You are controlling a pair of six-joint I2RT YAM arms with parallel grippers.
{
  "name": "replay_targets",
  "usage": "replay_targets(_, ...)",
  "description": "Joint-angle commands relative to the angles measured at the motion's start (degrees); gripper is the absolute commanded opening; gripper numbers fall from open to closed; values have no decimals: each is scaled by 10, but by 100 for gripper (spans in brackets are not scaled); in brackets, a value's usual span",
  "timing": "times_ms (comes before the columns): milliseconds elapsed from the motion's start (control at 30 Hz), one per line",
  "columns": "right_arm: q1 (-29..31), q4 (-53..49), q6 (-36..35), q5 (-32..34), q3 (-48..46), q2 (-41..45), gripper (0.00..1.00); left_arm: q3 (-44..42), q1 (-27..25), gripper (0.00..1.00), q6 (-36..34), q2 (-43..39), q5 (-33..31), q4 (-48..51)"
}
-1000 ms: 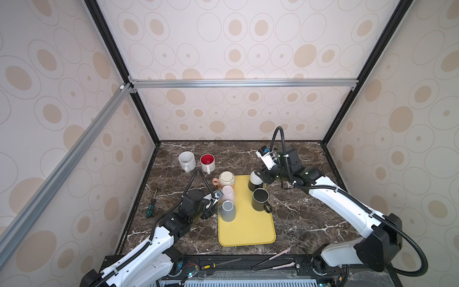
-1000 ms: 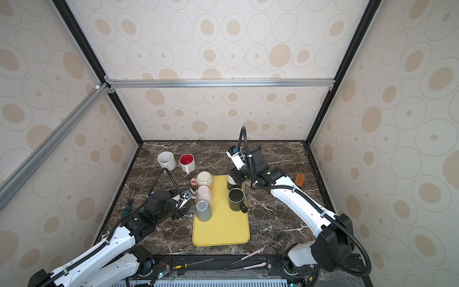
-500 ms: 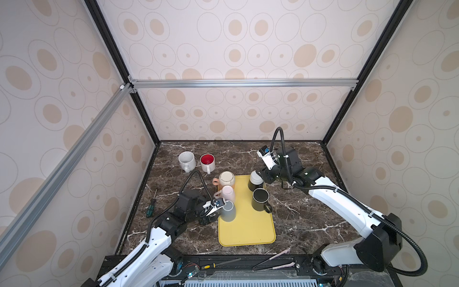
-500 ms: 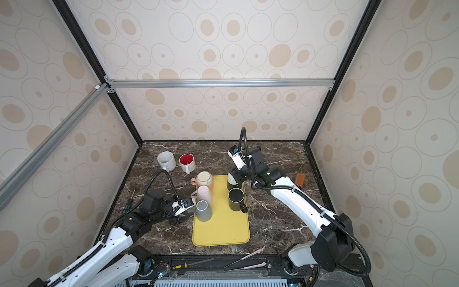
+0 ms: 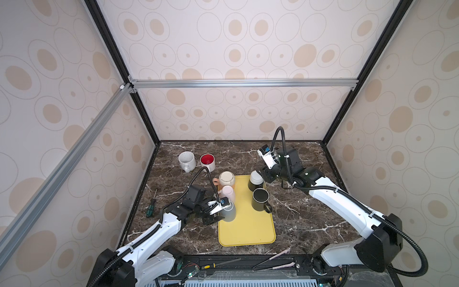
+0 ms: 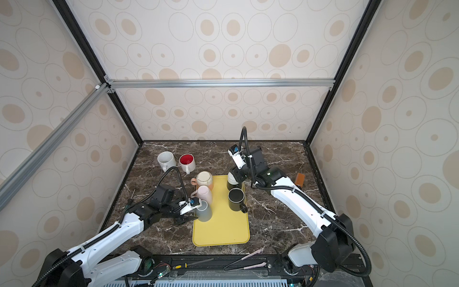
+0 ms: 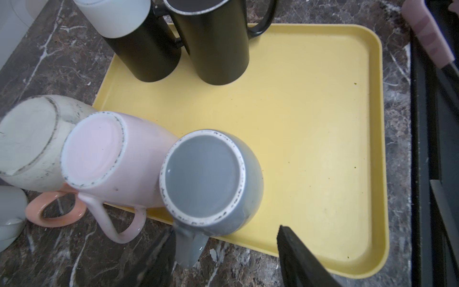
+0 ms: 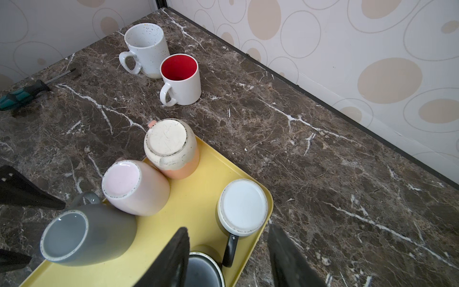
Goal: Turn the mug right side up
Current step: 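Lower the left gripper onto the upside-down grey mug's handle and close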
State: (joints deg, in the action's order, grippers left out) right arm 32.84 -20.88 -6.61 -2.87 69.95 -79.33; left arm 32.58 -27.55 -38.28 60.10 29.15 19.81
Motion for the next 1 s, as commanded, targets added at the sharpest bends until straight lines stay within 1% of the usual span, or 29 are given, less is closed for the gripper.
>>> replay_targets(0, 1, 10, -10, 6, -7, 3, 54, 26, 5, 65, -15, 11, 20, 8)
replay_targets(267, 1, 14, -7, 2, -12, 7, 54, 29, 5, 64, 8, 47, 16, -10)
replay_targets(367, 1, 11, -3, 2, -10, 7, 53, 33, 5, 59, 11, 62, 21, -13)
replay_targets(433, 1, 10, -3, 2, -11, 9, 53, 40, 5, 57, 12, 67, 24, -4)
replay_targets(567, 1, 11, -4, 9, -10, 11, 53, 43, 5, 56, 29, 68, 34, 5)
replay_targets(633, 1, 11, -2, 9, -8, 11, 53, 43, 5, 54, 39, 65, 40, 7)
replay_targets(800, 0, 12, 4, 5, -10, 10, 53, 41, 4, 52, 61, 55, 34, 11)
replay_targets(900, 1, 12, 7, 5, -8, 10, 53, 37, 1, 47, 75, 51, 39, 11)
replay_targets(967, 1, 14, 8, 6, -9, 12, 53, 35, -2, 46, 80, 53, 37, 9)
